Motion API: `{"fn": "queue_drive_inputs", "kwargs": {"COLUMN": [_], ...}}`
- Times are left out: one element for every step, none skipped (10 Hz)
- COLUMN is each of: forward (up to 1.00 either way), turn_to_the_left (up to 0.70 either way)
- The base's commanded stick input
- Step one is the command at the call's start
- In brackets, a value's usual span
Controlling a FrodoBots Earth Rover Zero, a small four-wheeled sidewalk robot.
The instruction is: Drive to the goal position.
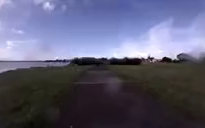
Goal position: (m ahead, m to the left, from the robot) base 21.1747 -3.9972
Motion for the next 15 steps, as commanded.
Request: {"fn": "queue_drive_inputs", "kwargs": {"forward": [0.70, 0.70, 0.70, 0.70, 0.70, 0.70, 0.70, 0.70, 0.70, 0.70, 0.70, 0.70, 0.70, 0.70, 0.70], "turn_to_the_left": [0.00, 0.00, 0.00, 0.00, 0.00, 0.00, 0.00, 0.00, 0.00, 0.00, 0.00, 0.00, 0.00, 0.00, 0.00]}}
